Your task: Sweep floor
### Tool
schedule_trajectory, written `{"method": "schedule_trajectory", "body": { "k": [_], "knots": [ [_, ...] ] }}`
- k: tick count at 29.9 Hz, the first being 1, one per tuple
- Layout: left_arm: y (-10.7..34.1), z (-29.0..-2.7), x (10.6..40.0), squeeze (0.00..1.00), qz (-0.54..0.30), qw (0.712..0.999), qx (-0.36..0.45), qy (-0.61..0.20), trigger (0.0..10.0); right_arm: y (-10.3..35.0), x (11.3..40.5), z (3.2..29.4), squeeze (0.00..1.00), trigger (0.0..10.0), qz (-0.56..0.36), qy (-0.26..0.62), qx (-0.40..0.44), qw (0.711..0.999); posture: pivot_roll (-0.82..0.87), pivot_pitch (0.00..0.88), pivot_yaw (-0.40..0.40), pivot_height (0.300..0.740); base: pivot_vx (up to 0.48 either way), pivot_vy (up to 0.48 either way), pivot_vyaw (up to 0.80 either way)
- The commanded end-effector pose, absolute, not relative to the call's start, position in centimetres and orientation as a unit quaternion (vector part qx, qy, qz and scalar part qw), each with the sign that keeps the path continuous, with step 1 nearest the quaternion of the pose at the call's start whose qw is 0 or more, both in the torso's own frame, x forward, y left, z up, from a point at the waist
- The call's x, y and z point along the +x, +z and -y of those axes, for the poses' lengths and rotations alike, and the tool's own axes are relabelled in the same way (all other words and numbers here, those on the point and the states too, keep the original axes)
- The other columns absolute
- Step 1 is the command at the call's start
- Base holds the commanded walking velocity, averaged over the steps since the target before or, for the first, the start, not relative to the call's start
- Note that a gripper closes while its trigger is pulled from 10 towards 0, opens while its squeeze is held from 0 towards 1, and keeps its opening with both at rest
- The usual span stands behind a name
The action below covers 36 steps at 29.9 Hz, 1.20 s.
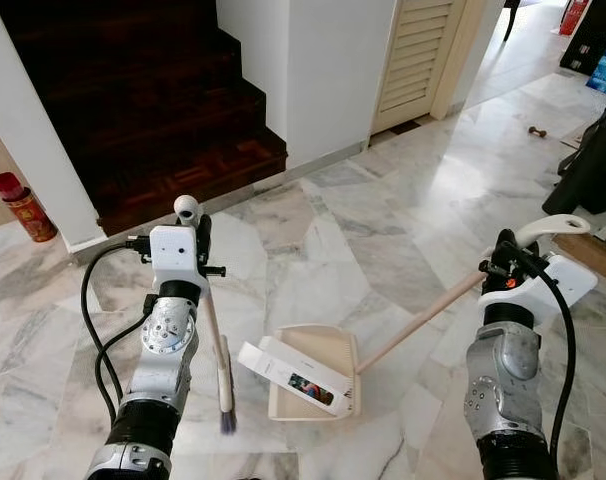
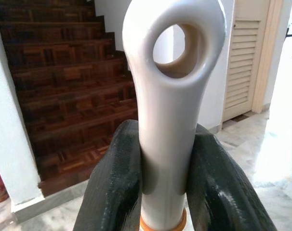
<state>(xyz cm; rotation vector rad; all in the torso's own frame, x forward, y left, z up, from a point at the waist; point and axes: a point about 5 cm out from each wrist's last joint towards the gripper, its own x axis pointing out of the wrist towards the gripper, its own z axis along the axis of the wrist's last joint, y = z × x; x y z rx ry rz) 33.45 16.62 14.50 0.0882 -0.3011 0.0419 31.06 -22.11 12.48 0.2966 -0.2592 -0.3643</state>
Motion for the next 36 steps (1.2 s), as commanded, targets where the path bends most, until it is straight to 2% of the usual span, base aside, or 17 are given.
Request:
{"method": "schedule_trajectory", "body": {
  "k": [1, 3, 36],
  "knots": [
    [15.29, -16.70, 33.43, 0.00, 0.165, 0.985, 0.044, 0.021, 10.0, 14.39, 31.31, 22.13, 0.00, 10.0, 0.166, -0.175, 0.140, 0.960, 0.08, 0.045, -0.036, 0.740, 0.000, 0.000, 0.80],
    [15.32, -16.66, 33.40, 0.00, 0.165, 0.985, 0.043, 0.021, 10.0, 14.38, 31.32, 22.12, 0.00, 10.0, 0.167, -0.173, 0.145, 0.960, 0.08, 0.046, -0.036, 0.740, 0.000, 0.000, 0.80],
    [15.32, -16.48, 33.17, 0.00, 0.162, 0.986, 0.037, 0.010, 10.0, 14.06, 31.28, 22.31, 0.00, 10.0, 0.159, -0.174, 0.159, 0.959, 0.09, 0.023, -0.030, 0.740, 0.000, 0.000, 0.00]
  ]
}}
